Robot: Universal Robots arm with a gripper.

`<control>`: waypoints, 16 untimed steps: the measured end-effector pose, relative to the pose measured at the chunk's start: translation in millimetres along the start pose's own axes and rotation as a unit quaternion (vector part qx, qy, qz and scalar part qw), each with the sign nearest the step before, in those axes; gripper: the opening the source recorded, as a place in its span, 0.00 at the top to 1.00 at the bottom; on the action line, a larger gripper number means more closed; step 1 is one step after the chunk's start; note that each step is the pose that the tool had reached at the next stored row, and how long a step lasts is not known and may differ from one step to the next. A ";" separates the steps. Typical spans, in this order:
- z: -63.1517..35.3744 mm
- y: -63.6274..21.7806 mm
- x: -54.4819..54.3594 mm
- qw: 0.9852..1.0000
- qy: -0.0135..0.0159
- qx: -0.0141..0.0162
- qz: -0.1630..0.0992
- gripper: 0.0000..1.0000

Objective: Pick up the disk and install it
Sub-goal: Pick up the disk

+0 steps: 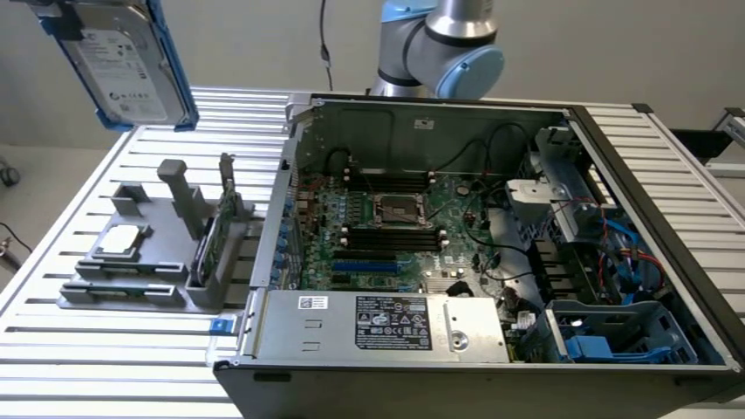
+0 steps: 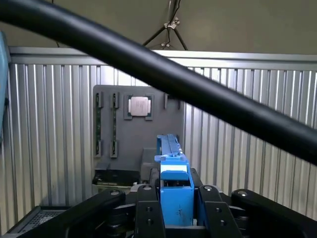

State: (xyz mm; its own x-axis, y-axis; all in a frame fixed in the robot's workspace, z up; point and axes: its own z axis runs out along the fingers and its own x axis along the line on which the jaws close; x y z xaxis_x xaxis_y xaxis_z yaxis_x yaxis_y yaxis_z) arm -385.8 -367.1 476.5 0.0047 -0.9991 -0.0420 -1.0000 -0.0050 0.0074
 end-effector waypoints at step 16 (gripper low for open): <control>-24.7 -66.2 23.7 1.000 -0.003 0.000 0.000 0.67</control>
State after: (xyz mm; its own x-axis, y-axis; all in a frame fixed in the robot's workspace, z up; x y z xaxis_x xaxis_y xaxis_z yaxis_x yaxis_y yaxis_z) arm -319.2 -391.4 499.6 0.0046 -0.9989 -0.0476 -1.0000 -0.0050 0.0084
